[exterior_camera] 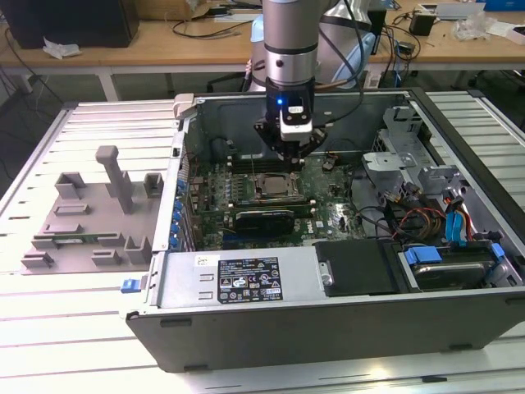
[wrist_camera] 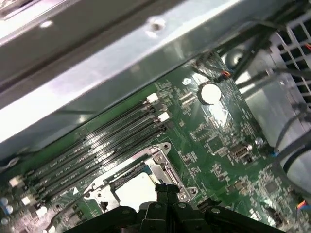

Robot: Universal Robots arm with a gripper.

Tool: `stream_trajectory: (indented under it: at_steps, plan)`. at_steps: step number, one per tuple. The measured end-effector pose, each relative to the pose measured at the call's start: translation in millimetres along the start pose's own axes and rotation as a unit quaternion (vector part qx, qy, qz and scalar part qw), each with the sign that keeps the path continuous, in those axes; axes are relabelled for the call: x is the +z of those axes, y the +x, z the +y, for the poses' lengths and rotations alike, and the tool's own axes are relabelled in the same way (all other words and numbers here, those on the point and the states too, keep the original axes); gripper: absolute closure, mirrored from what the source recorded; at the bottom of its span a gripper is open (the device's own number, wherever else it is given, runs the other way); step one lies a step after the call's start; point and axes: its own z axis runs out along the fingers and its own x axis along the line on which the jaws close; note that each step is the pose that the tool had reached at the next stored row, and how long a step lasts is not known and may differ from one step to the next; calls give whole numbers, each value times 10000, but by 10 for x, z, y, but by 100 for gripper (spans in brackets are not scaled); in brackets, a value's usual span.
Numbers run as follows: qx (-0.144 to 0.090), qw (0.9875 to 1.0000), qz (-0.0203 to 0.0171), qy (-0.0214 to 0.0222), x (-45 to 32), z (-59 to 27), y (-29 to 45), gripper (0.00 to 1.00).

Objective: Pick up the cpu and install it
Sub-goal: 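Close the cpu cover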

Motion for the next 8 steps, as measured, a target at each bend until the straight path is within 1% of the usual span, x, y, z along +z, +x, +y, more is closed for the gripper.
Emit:
stream_trajectory:
  at_steps: [2,4,5,7,8]
  plan:
    - [-206,9998,-5,-15,0,0,0,89]
    - [-467,9989,-11,-33,1,0,0,89]
    - [-549,9985,-13,-39,1,0,0,89]
    - [-754,9971,-18,-54,2,0,0,89]
    - [-969,9953,-24,-69,3,0,0,89]
